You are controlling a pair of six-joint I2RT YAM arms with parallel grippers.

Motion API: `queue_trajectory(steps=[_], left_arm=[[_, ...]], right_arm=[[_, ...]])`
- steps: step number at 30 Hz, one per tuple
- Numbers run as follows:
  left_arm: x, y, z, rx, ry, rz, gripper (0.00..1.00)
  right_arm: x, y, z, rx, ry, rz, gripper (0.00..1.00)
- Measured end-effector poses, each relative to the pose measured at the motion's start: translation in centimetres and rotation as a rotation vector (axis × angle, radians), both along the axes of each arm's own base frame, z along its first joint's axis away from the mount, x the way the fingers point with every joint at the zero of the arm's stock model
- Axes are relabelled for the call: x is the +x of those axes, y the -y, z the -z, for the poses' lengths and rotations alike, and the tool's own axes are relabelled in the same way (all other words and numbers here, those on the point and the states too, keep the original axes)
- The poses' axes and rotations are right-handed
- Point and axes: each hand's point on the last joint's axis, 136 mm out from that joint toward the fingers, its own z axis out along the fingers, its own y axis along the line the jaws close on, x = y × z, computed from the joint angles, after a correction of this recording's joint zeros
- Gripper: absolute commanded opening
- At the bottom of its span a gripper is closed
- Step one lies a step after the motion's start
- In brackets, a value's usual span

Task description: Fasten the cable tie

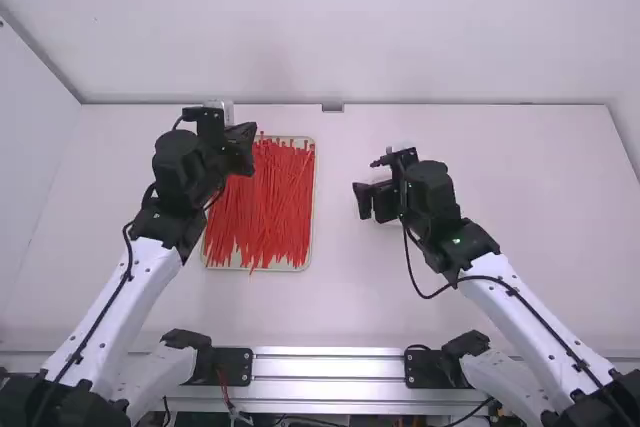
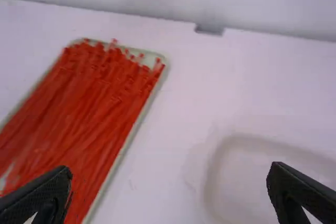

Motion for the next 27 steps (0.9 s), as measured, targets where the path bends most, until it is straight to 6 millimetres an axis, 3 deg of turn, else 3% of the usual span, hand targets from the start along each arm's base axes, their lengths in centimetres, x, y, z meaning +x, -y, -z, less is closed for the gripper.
queue_trajectory(steps=[14,22,27], left_arm=[[-2.0,8.6,-4.3,-0.109,0.174,0.294,0.02],[-2.2,11.1,-4.6,-0.194,0.167,0.351,0.02],[-3.3,12.9,-5.3,-0.247,0.168,0.429,0.02]], right_arm=[[-2.1,-4.8,-5.3,0.210,0.143,-0.380,1.00],[-2.9,-5.8,-6.9,0.254,0.195,-0.463,1.00],[-3.0,-6.3,-7.3,0.270,0.219,-0.496,0.93]])
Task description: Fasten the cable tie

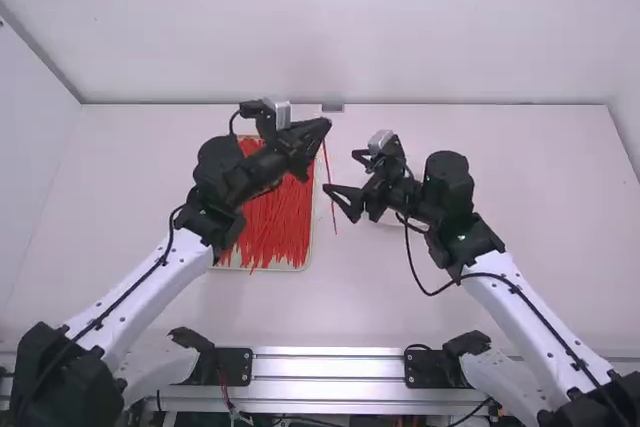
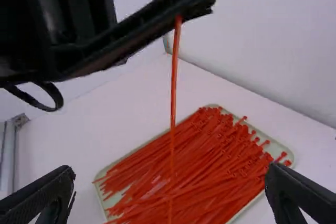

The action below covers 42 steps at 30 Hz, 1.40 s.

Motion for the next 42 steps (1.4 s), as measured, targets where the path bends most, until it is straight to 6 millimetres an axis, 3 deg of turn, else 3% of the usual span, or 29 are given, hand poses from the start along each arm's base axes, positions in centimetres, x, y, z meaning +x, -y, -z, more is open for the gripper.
queue_trajectory(steps=[7,8,9,14,15,19,22,27,31,38,41,42], left_arm=[[-0.6,0.6,-0.7,-0.043,-0.005,0.041,0.02],[-0.7,0.6,-0.8,-0.049,-0.010,0.044,0.02],[-0.7,0.6,-0.8,-0.050,-0.011,0.045,0.02],[-0.2,0.3,-0.2,-0.052,-0.044,0.013,0.02],[-0.1,0.2,-0.1,-0.050,-0.047,0.006,0.02],[0.1,0.1,0.1,-0.046,-0.053,-0.007,0.02],[0.2,0.0,0.2,-0.044,-0.058,-0.013,0.02],[0.2,0.0,0.2,-0.044,-0.059,-0.013,0.02],[0.2,0.0,0.3,-0.043,-0.060,-0.013,0.02],[0.2,0.0,0.2,-0.039,-0.055,-0.013,0.02],[0.2,0.0,0.2,-0.036,-0.051,-0.014,0.09],[0.2,0.0,0.2,-0.034,-0.047,-0.015,0.17]], right_arm=[[0.3,-1.1,0.8,0.003,0.000,-0.037,0.78],[0.3,-1.5,0.9,0.006,0.004,-0.052,0.70],[0.3,-1.6,0.9,0.006,0.003,-0.053,0.68],[0.0,-2.6,1.4,0.005,-0.003,-0.085,0.29],[0.0,-2.7,1.4,0.005,0.000,-0.088,0.26],[0.0,-2.7,1.4,0.005,-0.001,-0.087,0.25],[0.0,-2.7,1.4,0.006,-0.001,-0.087,0.17],[0.0,-2.7,1.4,0.005,-0.002,-0.086,0.17],[0.1,-2.5,1.4,0.005,-0.002,-0.081,0.02],[0.5,-2.1,1.6,0.003,-0.008,-0.065,0.00],[0.5,-2.1,1.6,0.003,-0.007,-0.065,0.00],[0.5,-2.1,1.6,0.002,-0.008,-0.065,0.00]])
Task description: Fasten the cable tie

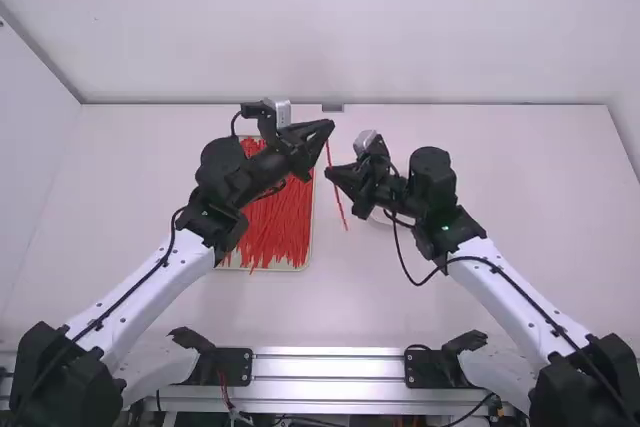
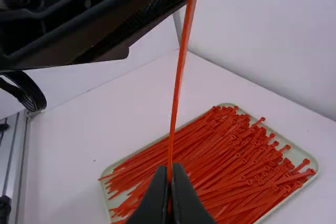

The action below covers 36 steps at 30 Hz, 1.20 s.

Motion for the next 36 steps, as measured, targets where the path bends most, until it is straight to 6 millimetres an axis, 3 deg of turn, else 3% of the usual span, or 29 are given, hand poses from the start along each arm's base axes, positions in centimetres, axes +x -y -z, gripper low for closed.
queue_trajectory(steps=[2,4,6,12,16,21,25,31,36], left_arm=[[0.1,-0.2,-0.1,0.000,0.006,-0.011,0.25],[0.4,-0.6,-0.4,-0.005,0.021,-0.028,0.48],[0.8,-1.4,-0.9,-0.010,0.040,-0.051,0.65],[2.0,-3.7,-1.1,-0.010,0.050,-0.113,0.89],[2.7,-5.2,-0.7,0.020,0.021,-0.118,0.93],[3.0,-7.3,-3.9,0.064,0.062,-0.094,0.96],[1.9,-6.6,-6.0,0.120,0.123,-0.017,0.99],[0.6,-5.6,-6.6,0.199,0.164,0.069,0.99],[0.7,-4.9,-7.1,0.232,0.213,0.116,0.99]], right_arm=[[0.0,0.0,0.0,0.001,0.000,0.000,0.00],[0.1,0.2,0.0,0.001,0.000,0.004,0.00],[0.5,0.7,-0.1,0.004,-0.001,0.011,0.00],[1.6,3.0,-0.4,0.022,-0.001,0.033,0.00],[2.4,4.8,-1.1,0.033,0.015,0.070,0.00],[2.6,6.7,-3.0,0.057,0.073,0.092,0.00],[3.2,7.4,-5.3,0.069,0.124,0.106,0.00],[4.3,8.5,-9.6,0.084,0.225,0.127,0.00],[5.6,8.5,-11.4,0.090,0.254,0.110,0.00]])
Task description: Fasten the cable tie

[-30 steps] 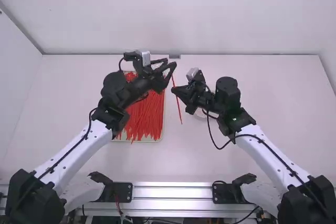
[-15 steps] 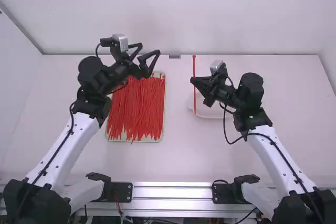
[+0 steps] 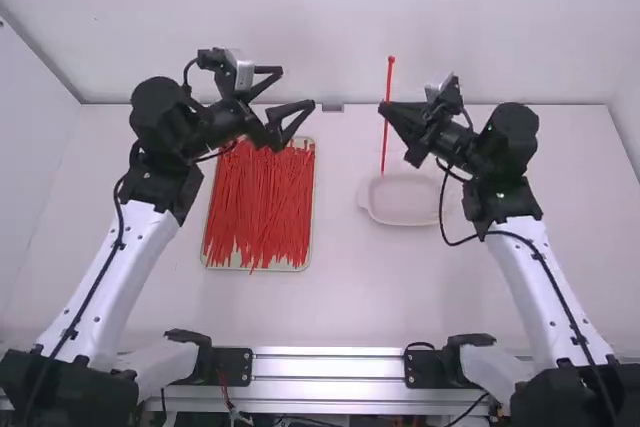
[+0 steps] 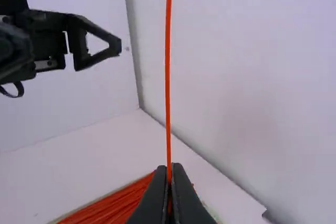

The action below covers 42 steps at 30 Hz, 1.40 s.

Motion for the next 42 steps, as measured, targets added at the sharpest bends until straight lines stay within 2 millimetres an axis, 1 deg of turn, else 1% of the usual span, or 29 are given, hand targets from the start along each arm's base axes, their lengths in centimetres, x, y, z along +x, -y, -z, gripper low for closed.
queue_trajectory(steps=[2,4,5,7,10,12,14,15,16,18,19,22,23,25,27,28,31,34,35,38,42], left_arm=[[0.3,0.5,0.3,0.024,0.018,0.037,0.99],[1.0,1.1,0.9,0.048,0.028,0.077,0.99],[1.0,1.2,1.0,0.050,0.028,0.082,0.99],[1.6,1.6,1.7,0.062,0.019,0.118,0.99],[2.0,2.4,2.4,0.070,0.013,0.189,0.99],[2.0,2.9,2.6,0.070,0.017,0.239,0.99],[1.4,3.4,2.6,0.070,0.035,0.319,1.00],[1.0,3.7,2.5,0.070,0.048,0.361,0.99],[1.0,3.7,2.5,0.070,0.048,0.361,0.99],[-0.5,4.0,2.1,0.071,0.084,0.447,0.95],[-0.7,4.0,2.0,0.072,0.089,0.459,0.95],[-1.9,4.2,1.8,0.073,0.103,0.531,0.85],[-2.0,4.2,1.8,0.072,0.100,0.535,0.85],[-2.4,4.2,1.3,0.066,0.108,0.556,0.77],[-2.7,4.2,0.7,0.060,0.124,0.568,0.73],[-2.9,4.2,0.2,0.054,0.136,0.576,0.73],[-3.2,4.3,-0.4,0.046,0.149,0.587,0.73],[-3.7,4.4,-1.2,0.034,0.155,0.602,0.74],[-4.0,4.4,-1.5,0.030,0.160,0.610,0.73],[-4.6,4.4,-1.9,0.030,0.167,0.634,0.72],[-5.0,4.3,-2.1,0.027,0.146,0.653,0.72]], right_arm=[[1.0,-0.2,0.0,-0.002,-0.010,-0.018,0.00],[2.1,-0.6,0.5,-0.004,-0.029,-0.048,0.00],[2.2,-0.7,0.6,-0.004,-0.034,-0.053,0.00],[2.6,-1.2,1.6,-0.008,-0.058,-0.102,0.00],[2.5,-1.9,2.7,-0.018,-0.072,-0.194,0.00],[2.1,-2.5,3.1,-0.022,-0.067,-0.246,0.00],[1.3,-3.3,3.4,-0.026,-0.052,-0.320,0.00],[0.6,-3.9,3.4,-0.027,-0.048,-0.359,0.00],[0.6,-3.9,3.4,-0.027,-0.048,-0.359,0.00],[-0.7,-4.8,3.3,-0.028,-0.033,-0.428,0.00],[-0.9,-5.0,3.3,-0.029,-0.028,-0.442,0.00],[-2.5,-6.2,3.2,-0.035,0.002,-0.522,0.00],[-2.6,-6.3,3.2,-0.036,0.004,-0.528,0.00],[-3.5,-6.7,3.1,-0.041,0.033,-0.577,0.00],[-4.1,-6.9,3.1,-0.045,0.061,-0.606,0.00],[-4.3,-7.0,3.1,-0.049,0.080,-0.620,0.00],[-4.8,-7.2,3.0,-0.055,0.115,-0.642,0.00],[-5.6,-8.1,2.8,-0.061,0.161,-0.673,0.00],[-5.9,-8.7,2.6,-0.063,0.188,-0.682,0.00],[-6.1,-9.6,1.7,-0.059,0.234,-0.677,0.00],[-6.0,-10.2,0.1,-0.036,0.280,-0.647,0.00]])
